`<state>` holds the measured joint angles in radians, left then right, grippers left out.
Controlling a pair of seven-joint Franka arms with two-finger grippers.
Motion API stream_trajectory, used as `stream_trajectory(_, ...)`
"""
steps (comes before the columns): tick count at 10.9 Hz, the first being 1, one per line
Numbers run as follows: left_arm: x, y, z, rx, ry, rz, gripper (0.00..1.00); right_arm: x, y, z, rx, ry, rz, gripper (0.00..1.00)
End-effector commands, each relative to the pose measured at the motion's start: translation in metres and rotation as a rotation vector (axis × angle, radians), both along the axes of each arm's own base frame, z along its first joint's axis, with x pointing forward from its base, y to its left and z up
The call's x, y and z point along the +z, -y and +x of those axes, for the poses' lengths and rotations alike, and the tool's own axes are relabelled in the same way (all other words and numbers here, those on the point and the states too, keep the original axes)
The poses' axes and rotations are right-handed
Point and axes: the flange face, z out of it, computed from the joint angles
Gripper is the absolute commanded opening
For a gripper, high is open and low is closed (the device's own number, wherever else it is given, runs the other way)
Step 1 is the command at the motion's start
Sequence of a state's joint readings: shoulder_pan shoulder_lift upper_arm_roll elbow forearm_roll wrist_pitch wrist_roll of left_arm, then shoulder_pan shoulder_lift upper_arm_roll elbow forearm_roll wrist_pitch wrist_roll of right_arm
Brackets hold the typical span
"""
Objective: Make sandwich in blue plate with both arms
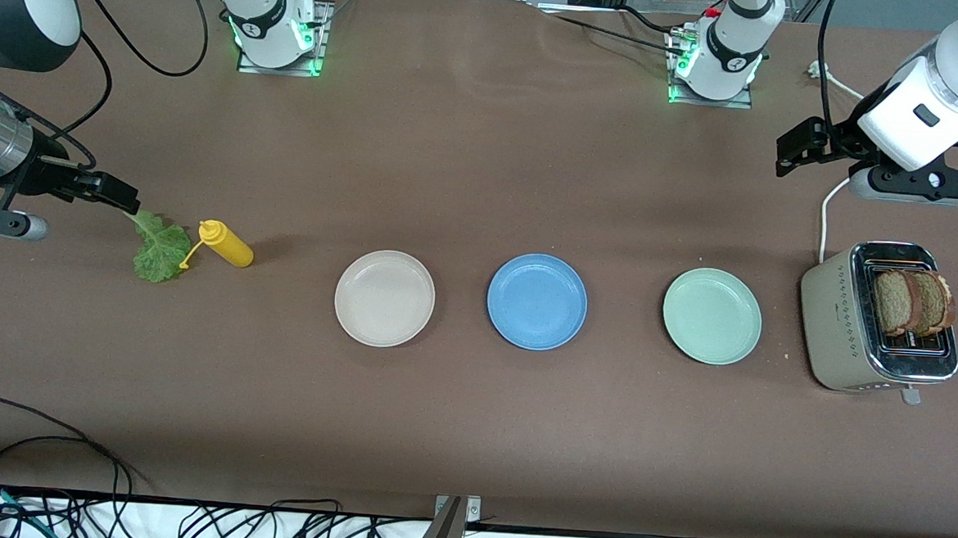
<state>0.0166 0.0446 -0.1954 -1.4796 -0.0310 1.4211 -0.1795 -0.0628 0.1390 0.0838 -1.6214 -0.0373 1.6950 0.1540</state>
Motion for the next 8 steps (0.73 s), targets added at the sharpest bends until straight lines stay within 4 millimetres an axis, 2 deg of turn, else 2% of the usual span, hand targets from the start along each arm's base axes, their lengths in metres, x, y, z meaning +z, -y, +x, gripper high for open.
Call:
stream_trajectory(1,-0.003,-0.016,0.012,0.011,0.009,0.007,1.0,0.001,0.0,-0.002,0.007,-0.008,0.002,1.0)
stream_trajectory(2,-0.01,-0.049,0.023,0.071,0.017,-0.004,1.0,0.0,0.0,-0.002,0.007,-0.008,-0.001,1.0)
stream_trajectory(4,-0.035,-0.075,0.039,0.099,-0.017,-0.001,1.0,0.001,0.002,-0.002,0.01,-0.006,-0.016,1.0)
stream_trajectory(6,-0.051,-0.115,0.056,0.065,0.018,-0.013,1.0,0.001,-0.001,-0.002,0.019,-0.003,-0.028,1.0)
stream_trajectory(8,-0.08,-0.161,0.072,0.037,0.023,-0.034,1.0,0.001,-0.001,-0.001,0.019,-0.001,-0.028,1.0)
